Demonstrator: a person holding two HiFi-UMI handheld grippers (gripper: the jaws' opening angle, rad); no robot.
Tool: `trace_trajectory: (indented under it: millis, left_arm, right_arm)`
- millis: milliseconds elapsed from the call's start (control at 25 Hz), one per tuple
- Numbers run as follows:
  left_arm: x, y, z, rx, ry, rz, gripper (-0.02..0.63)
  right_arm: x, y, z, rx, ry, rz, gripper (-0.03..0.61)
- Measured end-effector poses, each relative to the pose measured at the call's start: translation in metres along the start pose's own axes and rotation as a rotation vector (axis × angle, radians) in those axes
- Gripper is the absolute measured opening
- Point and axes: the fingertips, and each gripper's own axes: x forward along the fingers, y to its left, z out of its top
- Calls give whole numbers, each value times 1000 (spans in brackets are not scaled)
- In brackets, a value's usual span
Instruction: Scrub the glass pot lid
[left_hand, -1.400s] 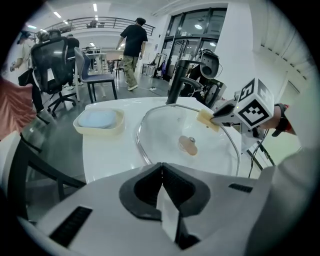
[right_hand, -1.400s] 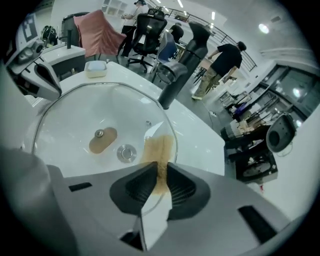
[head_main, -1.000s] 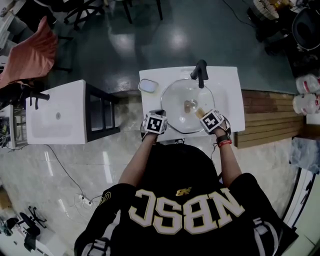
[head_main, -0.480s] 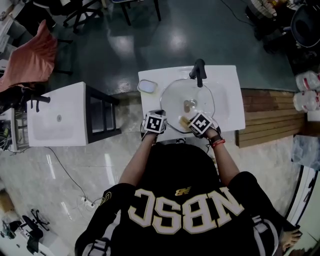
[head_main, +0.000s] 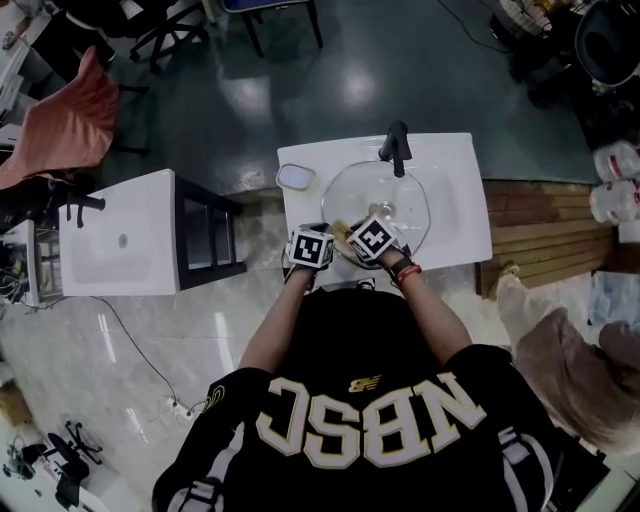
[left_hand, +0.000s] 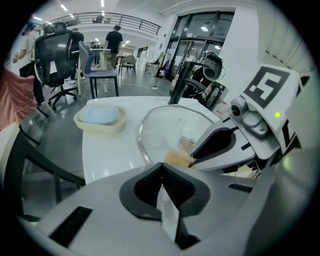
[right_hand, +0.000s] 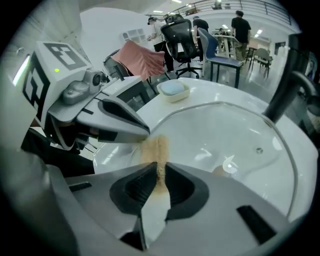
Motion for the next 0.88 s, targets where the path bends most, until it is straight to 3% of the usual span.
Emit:
trace_trajectory:
  millis: [280, 520, 720, 880]
  left_arm:
    - [1, 1, -1, 5, -6, 10, 17]
    - [0, 7, -4, 34, 14, 51, 18]
    - [-1, 5, -2, 29, 11, 51, 17]
    - [0, 7, -3, 31, 12, 61, 18]
  right_arm:
    - [5, -29, 22, 16, -69, 1, 65]
    - [1, -81, 56, 173, -198, -138, 61]
    - [-11, -116, 64, 195, -245, -262, 61]
    - [-16, -137, 48, 233, -242, -328, 61]
